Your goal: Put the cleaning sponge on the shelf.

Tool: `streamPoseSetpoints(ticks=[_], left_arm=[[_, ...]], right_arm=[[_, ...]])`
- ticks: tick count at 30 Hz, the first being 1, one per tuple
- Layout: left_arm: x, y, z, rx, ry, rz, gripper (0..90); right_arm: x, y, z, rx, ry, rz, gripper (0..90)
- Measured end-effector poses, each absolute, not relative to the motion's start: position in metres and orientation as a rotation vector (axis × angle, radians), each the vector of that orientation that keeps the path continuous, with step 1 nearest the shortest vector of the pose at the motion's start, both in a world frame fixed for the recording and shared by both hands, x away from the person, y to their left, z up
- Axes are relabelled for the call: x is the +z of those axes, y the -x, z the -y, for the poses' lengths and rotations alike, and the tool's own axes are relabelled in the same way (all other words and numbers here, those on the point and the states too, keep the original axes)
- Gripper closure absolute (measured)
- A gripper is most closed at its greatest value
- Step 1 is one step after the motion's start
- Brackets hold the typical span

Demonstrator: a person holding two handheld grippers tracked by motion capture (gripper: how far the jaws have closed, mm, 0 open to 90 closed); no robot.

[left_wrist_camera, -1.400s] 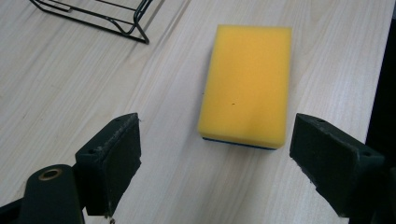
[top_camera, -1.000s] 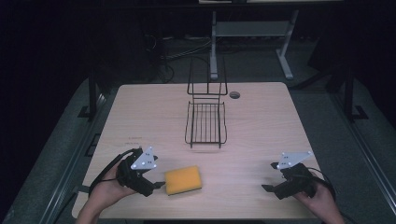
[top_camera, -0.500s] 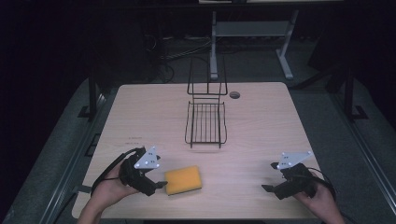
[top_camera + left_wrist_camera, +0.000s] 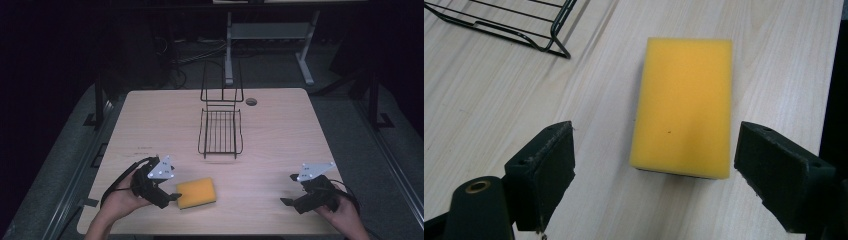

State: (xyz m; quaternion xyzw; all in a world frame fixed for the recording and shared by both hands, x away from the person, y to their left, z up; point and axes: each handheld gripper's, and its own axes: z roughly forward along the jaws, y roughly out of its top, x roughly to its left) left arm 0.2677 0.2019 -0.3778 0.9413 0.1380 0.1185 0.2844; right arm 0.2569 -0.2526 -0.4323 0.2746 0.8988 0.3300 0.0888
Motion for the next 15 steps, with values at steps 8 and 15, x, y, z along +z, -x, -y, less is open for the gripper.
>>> streamPoseSetpoints(ticks=[8, 15], left_arm=[[-0.381, -0.272, -0.198, 0.296, -2.534, -0.368, 15.9], [-0.387, -0.275, -0.19, 0.265, -2.555, -0.353, 15.8]], right_arm=[[-0.432, -0.257, 0.252, 0.978, -0.807, -2.679, 14.2], [-0.432, -0.257, 0.251, 0.982, -0.806, -2.68, 14.2]])
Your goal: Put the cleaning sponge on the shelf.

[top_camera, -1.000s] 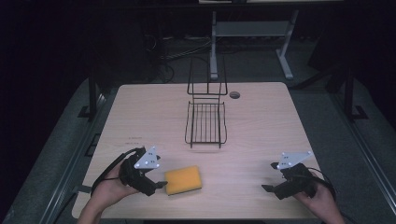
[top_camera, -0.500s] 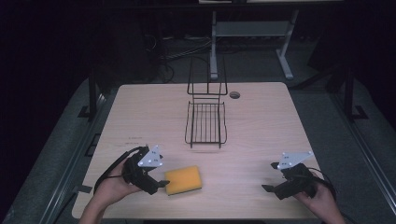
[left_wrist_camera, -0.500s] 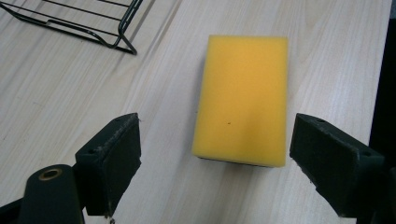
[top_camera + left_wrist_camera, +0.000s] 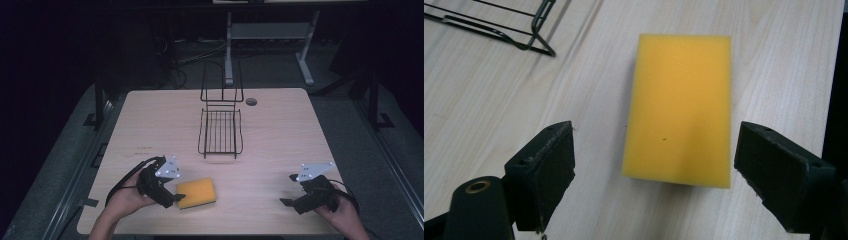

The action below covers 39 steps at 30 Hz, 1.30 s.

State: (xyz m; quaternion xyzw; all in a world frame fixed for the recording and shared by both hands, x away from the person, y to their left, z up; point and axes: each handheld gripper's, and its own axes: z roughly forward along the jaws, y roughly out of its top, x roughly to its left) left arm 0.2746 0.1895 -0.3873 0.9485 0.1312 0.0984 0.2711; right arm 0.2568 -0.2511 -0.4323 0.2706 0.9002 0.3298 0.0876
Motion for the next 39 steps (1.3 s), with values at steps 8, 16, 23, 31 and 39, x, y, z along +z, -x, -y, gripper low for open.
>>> streamPoseSetpoints(ticks=[8, 16, 23, 31, 39], left_arm=[[-0.396, -0.278, -0.179, 0.228, -2.602, -0.336, 15.9], [-0.406, -0.28, -0.169, 0.199, -2.626, -0.336, 15.9], [-0.41, -0.282, -0.164, 0.189, -2.637, -0.333, 15.9], [-0.415, -0.283, -0.157, 0.177, -2.656, -0.332, 15.9], [-0.42, -0.285, -0.151, 0.153, -2.678, -0.324, 15.9]], right_arm=[[-0.433, -0.257, 0.25, 0.983, -0.804, -2.687, 14.2], [-0.433, -0.257, 0.25, 0.982, -0.798, -2.688, 14.2], [-0.433, -0.257, 0.25, 0.98, -0.798, -2.692, 14.2], [-0.433, -0.257, 0.249, 0.983, -0.798, -2.692, 14.2], [-0.433, -0.256, 0.248, 0.987, -0.796, -2.695, 14.2]])
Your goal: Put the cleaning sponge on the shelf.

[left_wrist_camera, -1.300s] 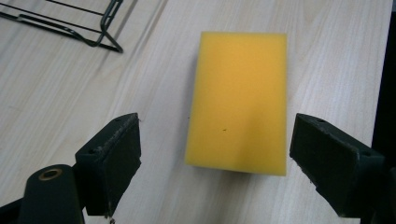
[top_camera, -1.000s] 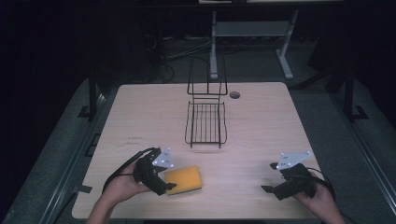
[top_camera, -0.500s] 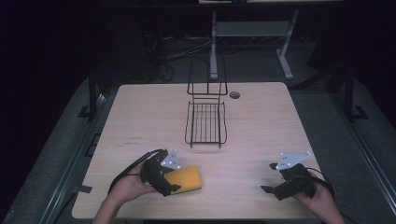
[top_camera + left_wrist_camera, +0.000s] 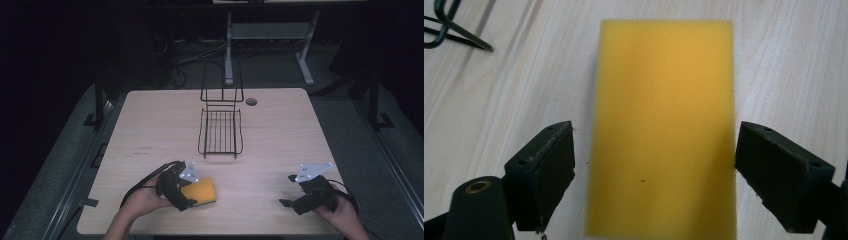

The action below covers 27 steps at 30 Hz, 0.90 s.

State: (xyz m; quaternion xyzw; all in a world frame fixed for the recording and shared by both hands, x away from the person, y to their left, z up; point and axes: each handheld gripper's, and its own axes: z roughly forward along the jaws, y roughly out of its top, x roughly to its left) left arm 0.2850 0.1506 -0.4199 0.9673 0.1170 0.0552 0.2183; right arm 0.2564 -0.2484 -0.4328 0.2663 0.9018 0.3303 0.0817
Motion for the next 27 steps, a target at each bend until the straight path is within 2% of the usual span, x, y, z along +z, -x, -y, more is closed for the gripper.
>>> streamPoseSetpoints(ticks=[27], left_arm=[[-0.439, -0.292, -0.134, 0.105, -2.767, -0.314, 16.5]], right_arm=[[-0.432, -0.256, 0.249, 0.992, -0.791, -2.695, 14.2]])
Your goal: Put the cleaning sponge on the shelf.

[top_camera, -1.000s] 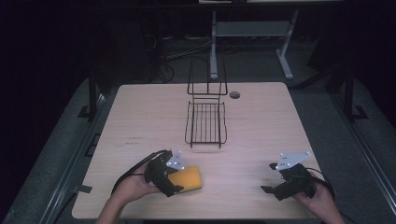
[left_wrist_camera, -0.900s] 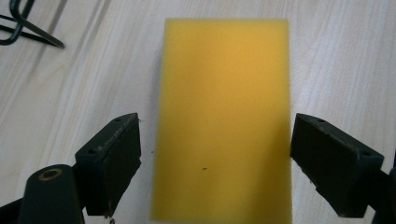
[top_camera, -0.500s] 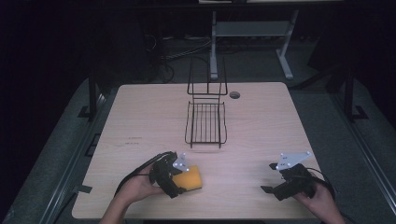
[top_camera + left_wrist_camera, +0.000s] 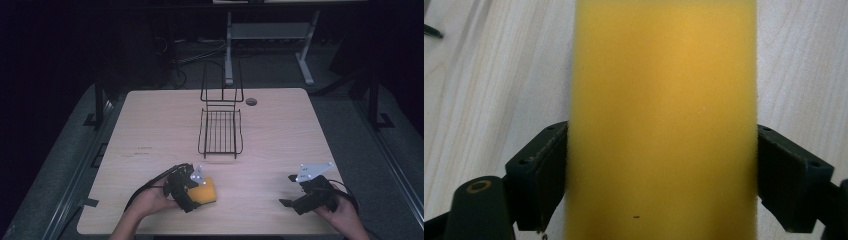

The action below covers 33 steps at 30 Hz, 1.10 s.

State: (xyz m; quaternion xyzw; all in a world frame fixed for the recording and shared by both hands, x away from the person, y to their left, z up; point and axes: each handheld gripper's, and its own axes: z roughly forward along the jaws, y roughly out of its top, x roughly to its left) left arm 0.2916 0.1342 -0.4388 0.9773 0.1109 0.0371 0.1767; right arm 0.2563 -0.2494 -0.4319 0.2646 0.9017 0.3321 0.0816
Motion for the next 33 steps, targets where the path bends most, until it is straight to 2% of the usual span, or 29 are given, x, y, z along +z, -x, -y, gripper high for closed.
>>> streamPoseSetpoints(ticks=[2, 16, 33], left_arm=[[-0.44, -0.292, -0.134, 0.099, -2.766, -0.308, 20.5], [-0.428, -0.296, -0.136, 0.103, -2.696, -0.337, 22.2], [-0.41, -0.319, -0.129, 0.105, -2.645, -0.326, 22.2]], right_arm=[[-0.432, -0.256, 0.25, 0.993, -0.791, -2.695, 14.2], [-0.432, -0.257, 0.251, 0.998, -0.797, -2.693, 14.2], [-0.436, -0.26, 0.25, 0.979, -0.79, -2.71, 14.2]])
